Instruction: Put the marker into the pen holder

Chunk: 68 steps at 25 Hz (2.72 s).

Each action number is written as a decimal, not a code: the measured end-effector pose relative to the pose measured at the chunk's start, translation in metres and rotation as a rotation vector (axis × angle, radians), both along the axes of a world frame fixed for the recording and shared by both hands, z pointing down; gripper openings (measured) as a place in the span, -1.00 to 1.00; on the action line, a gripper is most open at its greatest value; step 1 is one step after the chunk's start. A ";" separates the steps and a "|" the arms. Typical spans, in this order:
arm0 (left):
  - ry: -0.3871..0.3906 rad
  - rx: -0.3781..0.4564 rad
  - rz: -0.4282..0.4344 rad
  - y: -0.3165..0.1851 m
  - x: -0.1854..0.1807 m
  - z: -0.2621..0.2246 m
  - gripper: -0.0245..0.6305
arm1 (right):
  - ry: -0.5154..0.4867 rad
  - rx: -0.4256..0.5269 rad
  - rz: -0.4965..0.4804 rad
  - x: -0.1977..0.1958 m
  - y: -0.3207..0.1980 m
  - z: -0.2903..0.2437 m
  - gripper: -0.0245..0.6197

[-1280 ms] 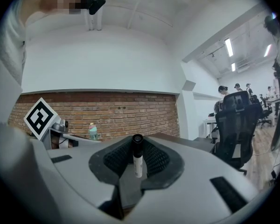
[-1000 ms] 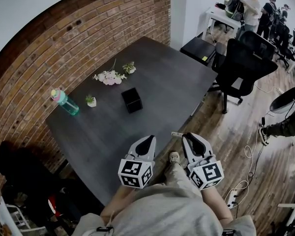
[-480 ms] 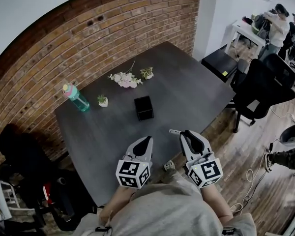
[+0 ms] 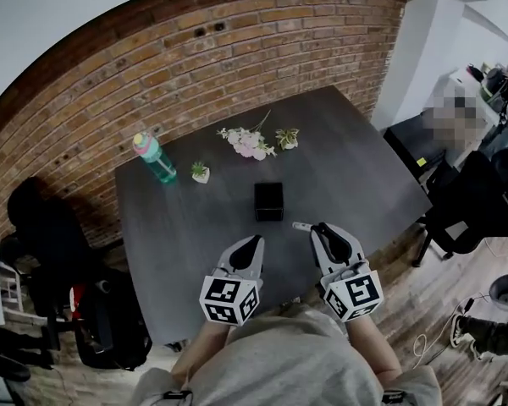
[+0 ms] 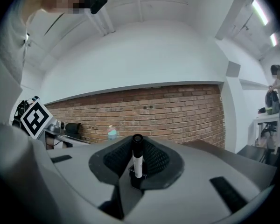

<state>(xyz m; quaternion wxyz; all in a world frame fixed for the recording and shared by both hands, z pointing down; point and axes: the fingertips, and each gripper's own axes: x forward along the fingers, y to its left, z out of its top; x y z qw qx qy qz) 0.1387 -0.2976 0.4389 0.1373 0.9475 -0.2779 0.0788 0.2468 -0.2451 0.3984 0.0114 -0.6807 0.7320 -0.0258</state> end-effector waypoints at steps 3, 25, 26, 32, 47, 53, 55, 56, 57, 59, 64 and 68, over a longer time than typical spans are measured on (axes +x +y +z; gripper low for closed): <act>-0.005 -0.005 -0.048 -0.011 0.000 0.002 -0.87 | -0.001 -0.004 -0.047 0.004 -0.019 0.002 -0.70; -0.025 -0.042 -0.370 -0.054 -0.030 0.021 -0.87 | 0.056 -0.053 -0.321 0.006 -0.122 0.031 -0.70; -0.025 -0.044 -0.381 -0.054 -0.031 0.023 -0.87 | 0.060 -0.059 -0.330 0.006 -0.125 0.035 -0.70; -0.035 -0.064 -0.428 -0.057 -0.035 0.031 -0.87 | 0.081 -0.102 -0.370 0.007 -0.143 0.058 -0.70; -0.056 -0.097 -0.513 -0.057 -0.045 0.050 -0.87 | 0.155 -0.200 -0.427 0.005 -0.176 0.116 -0.70; -0.062 -0.101 -0.528 -0.057 -0.048 0.054 -0.87 | 0.183 -0.237 -0.444 0.000 -0.184 0.138 -0.70; -0.062 -0.099 -0.531 -0.058 -0.048 0.054 -0.87 | 0.192 -0.246 -0.449 -0.001 -0.187 0.143 -0.70; -0.062 -0.098 -0.533 -0.058 -0.049 0.054 -0.87 | 0.196 -0.250 -0.451 -0.002 -0.189 0.146 -0.70; -0.061 -0.098 -0.535 -0.059 -0.049 0.054 -0.87 | 0.201 -0.254 -0.452 -0.003 -0.190 0.148 -0.70; -0.061 -0.097 -0.537 -0.059 -0.050 0.054 -0.87 | 0.210 -0.262 -0.454 -0.005 -0.192 0.152 -0.70; -0.060 -0.096 -0.539 -0.058 -0.049 0.053 -0.87 | 0.224 -0.293 -0.462 -0.007 -0.191 0.163 -0.70; -0.058 -0.093 -0.537 -0.058 -0.047 0.052 -0.87 | 0.226 -0.307 -0.462 -0.006 -0.186 0.169 -0.70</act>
